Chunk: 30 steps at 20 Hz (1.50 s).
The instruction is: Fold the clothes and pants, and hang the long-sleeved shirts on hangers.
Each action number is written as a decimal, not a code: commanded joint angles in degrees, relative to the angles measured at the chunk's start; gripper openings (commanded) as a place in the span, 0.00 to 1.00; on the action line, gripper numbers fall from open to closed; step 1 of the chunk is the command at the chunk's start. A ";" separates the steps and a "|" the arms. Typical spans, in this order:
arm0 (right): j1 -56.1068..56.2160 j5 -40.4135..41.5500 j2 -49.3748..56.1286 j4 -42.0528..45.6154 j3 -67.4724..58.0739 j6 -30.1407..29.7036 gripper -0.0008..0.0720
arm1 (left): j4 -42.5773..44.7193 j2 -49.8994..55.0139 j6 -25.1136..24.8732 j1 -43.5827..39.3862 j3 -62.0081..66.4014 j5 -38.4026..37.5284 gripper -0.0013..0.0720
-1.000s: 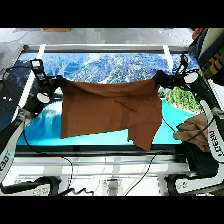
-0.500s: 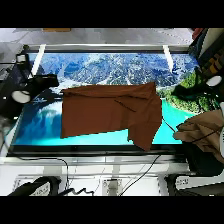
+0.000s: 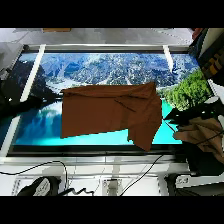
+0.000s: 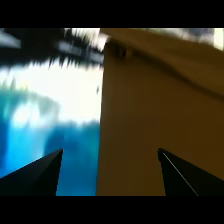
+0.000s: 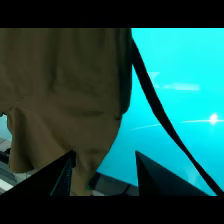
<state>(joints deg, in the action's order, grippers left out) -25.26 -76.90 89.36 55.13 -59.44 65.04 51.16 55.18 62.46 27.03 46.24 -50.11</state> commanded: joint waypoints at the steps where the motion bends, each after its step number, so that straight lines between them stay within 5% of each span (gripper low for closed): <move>1: 1.57 8.46 -0.02 -1.90 6.01 -1.73 0.58 | 0.31 0.24 2.29 4.68 -4.50 -6.78 0.99; 5: 3.61 12.07 0.31 -4.92 6.64 -3.26 0.57 | 4.59 1.90 2.34 5.05 -5.18 -8.61 0.99; 8: 5.55 14.05 1.99 -5.57 6.64 -4.00 0.43 | 6.58 3.61 2.38 5.16 -5.31 -11.02 0.99; 11: 6.14 17.62 2.34 -7.34 6.62 -4.74 0.43 | 9.68 5.20 2.40 5.53 -5.40 -14.43 0.98; 15: 6.14 17.59 2.29 -8.00 6.62 -4.79 0.03 | 14.23 5.46 3.61 7.32 -6.67 -16.33 0.98; 21: 6.14 16.17 2.29 -8.02 6.62 -4.79 0.03 | 12.59 5.46 2.67 7.98 -14.60 -17.59 0.98; 25: 6.14 16.04 2.29 -8.02 6.62 -4.76 0.03 | -0.09 5.46 -4.59 7.91 -19.08 -13.31 0.97; 30: 6.14 15.89 2.29 -8.04 6.62 -4.70 0.03 | -6.19 10.43 -7.80 4.52 -19.47 -11.39 0.97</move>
<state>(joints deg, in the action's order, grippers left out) -19.18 -60.60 91.66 47.13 -52.84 60.25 50.30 62.85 57.84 33.45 27.42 -62.94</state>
